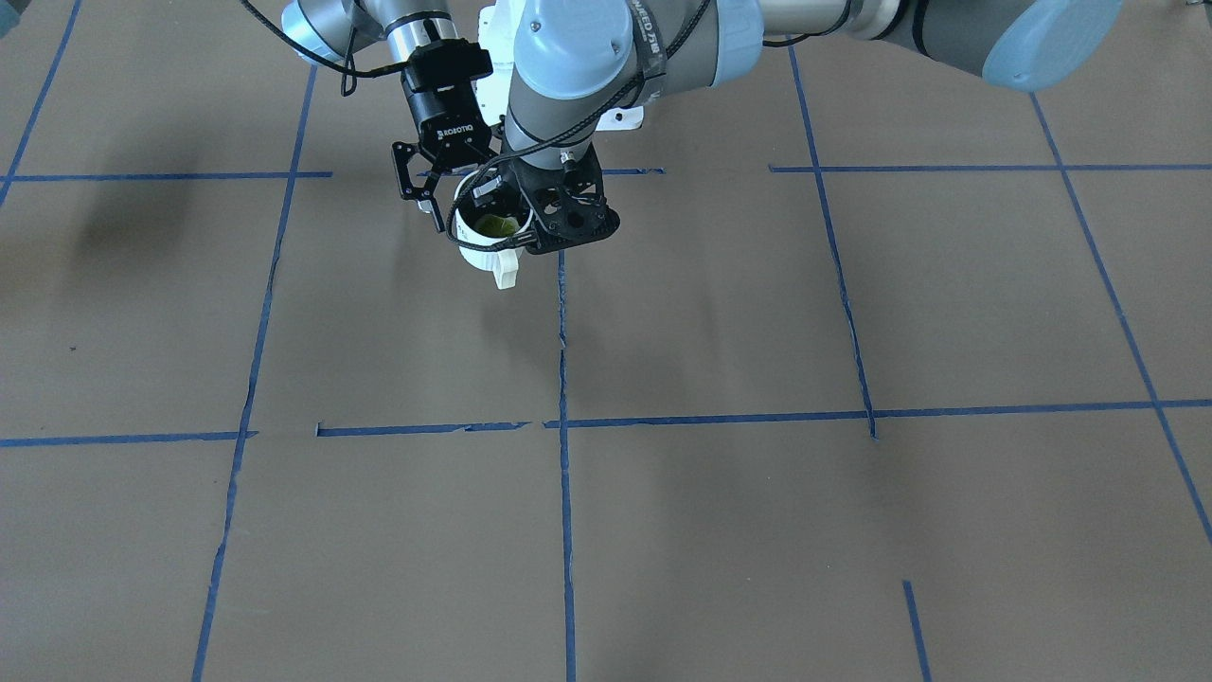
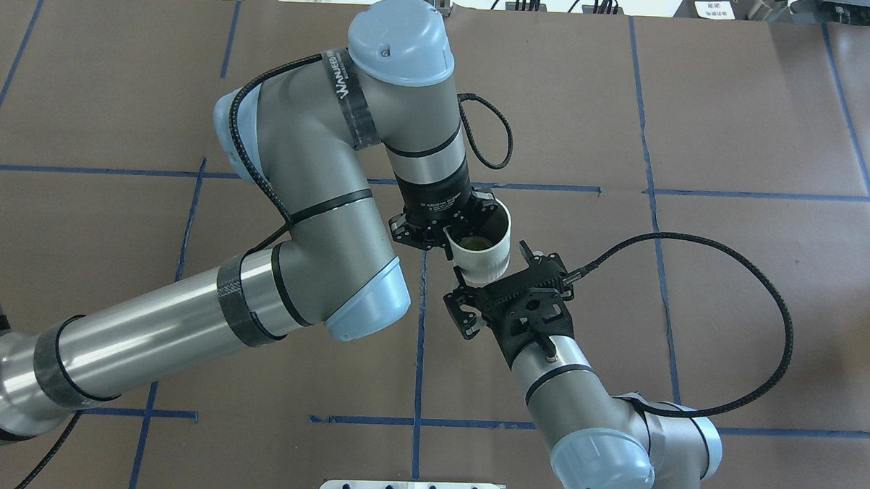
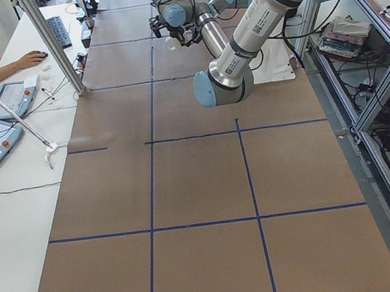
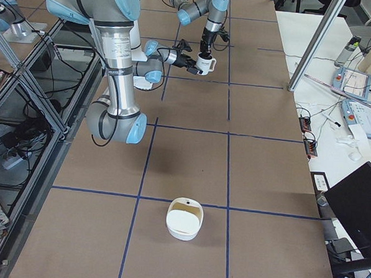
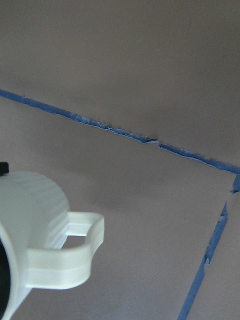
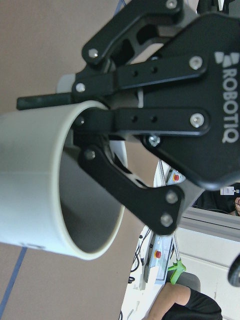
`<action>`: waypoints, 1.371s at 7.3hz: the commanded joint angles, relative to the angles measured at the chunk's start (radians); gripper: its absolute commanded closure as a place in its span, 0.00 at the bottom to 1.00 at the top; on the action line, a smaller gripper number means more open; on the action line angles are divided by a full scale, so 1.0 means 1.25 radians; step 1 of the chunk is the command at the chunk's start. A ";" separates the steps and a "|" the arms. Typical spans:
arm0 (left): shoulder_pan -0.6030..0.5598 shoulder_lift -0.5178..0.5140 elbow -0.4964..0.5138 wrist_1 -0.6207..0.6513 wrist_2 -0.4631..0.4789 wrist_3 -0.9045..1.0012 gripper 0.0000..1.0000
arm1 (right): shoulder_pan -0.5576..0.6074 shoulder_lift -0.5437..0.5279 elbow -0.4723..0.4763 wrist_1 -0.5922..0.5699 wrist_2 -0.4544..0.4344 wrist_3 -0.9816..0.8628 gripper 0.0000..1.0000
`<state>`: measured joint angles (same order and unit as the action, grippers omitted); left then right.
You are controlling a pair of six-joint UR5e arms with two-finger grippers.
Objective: Left arm hands cup to right arm to dump lemon
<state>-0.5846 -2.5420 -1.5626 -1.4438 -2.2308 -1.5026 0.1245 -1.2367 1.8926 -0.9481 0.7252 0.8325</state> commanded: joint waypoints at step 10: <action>-0.003 0.008 -0.125 -0.013 0.026 0.002 0.00 | 0.005 0.004 -0.007 -0.001 -0.001 -0.002 0.69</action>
<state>-0.5724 -2.5338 -1.6578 -1.4602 -2.2231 -1.4992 0.1287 -1.2297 1.8837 -0.9483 0.7242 0.8310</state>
